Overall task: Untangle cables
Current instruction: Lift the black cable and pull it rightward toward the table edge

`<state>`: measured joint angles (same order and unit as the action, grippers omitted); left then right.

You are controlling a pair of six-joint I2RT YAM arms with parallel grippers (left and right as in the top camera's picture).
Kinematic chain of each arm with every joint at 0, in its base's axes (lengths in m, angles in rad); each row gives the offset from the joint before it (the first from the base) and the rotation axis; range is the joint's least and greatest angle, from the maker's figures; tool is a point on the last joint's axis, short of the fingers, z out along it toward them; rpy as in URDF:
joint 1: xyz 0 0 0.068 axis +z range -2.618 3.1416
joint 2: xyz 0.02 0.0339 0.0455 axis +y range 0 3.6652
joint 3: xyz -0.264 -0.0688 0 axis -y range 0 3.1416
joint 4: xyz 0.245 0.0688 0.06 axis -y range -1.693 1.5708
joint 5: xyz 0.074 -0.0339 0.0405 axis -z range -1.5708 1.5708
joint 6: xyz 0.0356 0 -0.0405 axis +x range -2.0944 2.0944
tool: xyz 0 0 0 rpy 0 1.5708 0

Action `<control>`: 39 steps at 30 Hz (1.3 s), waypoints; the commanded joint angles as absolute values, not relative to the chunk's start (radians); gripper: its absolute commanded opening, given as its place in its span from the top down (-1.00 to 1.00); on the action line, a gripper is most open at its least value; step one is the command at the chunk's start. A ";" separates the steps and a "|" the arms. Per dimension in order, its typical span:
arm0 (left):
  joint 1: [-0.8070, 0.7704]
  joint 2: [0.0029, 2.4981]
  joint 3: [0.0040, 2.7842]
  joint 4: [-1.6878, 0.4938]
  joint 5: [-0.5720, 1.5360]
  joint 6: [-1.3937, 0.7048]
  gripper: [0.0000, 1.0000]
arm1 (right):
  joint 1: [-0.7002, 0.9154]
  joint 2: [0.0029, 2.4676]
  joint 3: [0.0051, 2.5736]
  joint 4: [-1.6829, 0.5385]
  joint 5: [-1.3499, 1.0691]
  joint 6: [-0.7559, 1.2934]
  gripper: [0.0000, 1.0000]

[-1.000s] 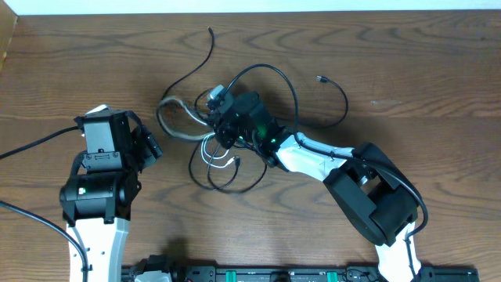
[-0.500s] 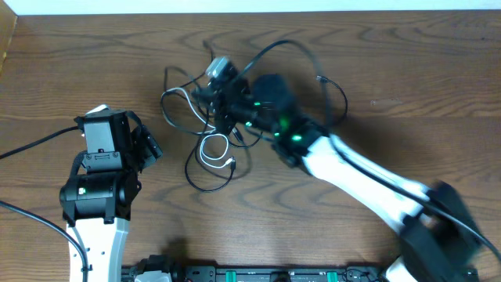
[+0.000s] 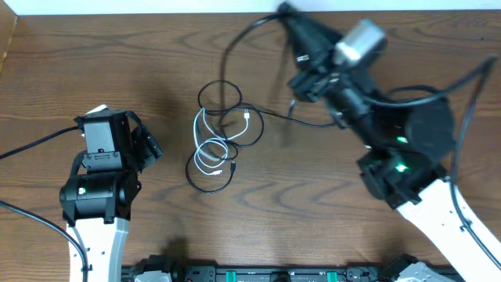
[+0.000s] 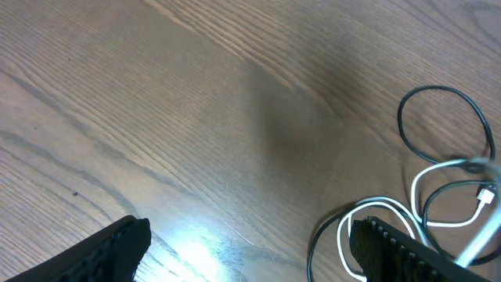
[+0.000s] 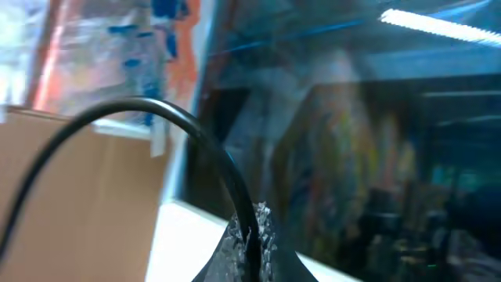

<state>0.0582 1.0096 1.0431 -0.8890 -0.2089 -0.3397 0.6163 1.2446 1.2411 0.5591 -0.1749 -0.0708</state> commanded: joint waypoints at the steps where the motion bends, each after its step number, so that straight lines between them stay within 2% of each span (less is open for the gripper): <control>1: 0.064 1.005 1.047 -0.889 -0.218 -0.345 -0.72 | 0.567 1.238 1.251 0.548 -0.143 -0.088 0.98; 11: 0.064 1.005 1.047 -0.889 -0.218 -0.345 -0.72 | 0.437 1.238 1.251 0.382 -0.121 -0.080 0.98; 21: 0.064 1.005 1.047 -0.889 -0.218 -0.345 -0.72 | 0.279 1.239 1.251 0.170 0.075 -0.080 0.98; 39: 0.064 1.005 1.047 -0.889 -0.218 -0.345 -0.72 | -0.019 1.239 1.251 -0.088 0.080 -0.095 0.98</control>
